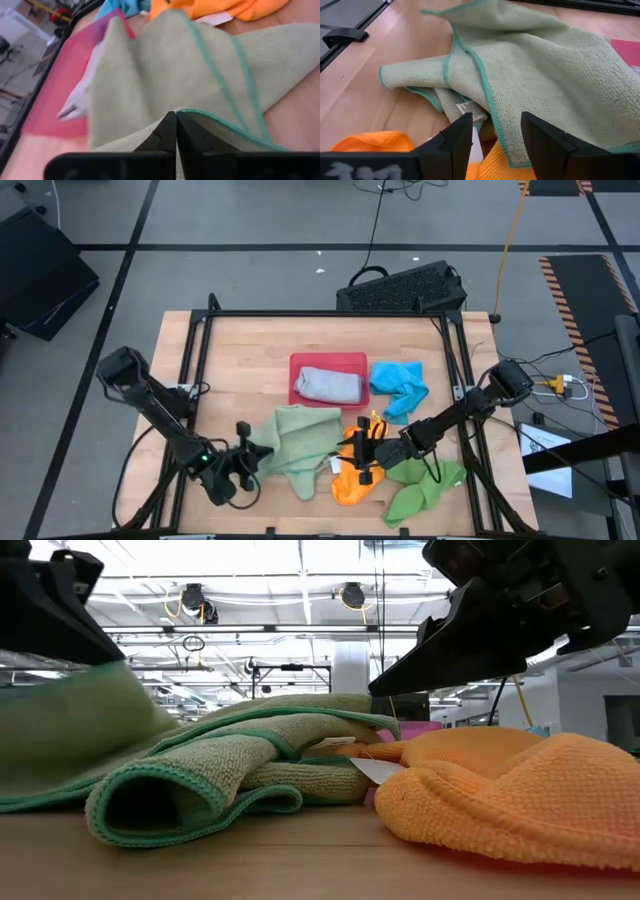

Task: Fold microfiber towels
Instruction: Fold the light green microfiber cloth

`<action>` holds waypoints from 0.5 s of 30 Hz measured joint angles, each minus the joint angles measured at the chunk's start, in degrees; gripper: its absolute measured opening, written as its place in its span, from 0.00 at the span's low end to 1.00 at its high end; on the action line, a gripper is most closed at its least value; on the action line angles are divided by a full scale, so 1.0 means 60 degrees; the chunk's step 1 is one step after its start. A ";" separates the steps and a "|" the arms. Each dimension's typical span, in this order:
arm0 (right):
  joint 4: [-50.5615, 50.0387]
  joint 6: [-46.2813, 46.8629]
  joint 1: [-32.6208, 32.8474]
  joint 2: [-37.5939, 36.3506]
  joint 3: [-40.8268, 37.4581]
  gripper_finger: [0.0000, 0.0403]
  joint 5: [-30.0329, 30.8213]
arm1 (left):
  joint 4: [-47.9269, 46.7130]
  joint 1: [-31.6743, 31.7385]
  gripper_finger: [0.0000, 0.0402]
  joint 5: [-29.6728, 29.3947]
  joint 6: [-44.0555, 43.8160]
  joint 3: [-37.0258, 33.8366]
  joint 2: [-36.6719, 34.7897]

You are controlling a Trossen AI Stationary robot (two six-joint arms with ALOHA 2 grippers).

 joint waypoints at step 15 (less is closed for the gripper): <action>-0.0007 -0.0219 0.0004 0.0000 0.0004 0.40 -0.0004 | -0.6555 -0.0383 0.01 0.2214 -0.3781 0.0000 -0.2378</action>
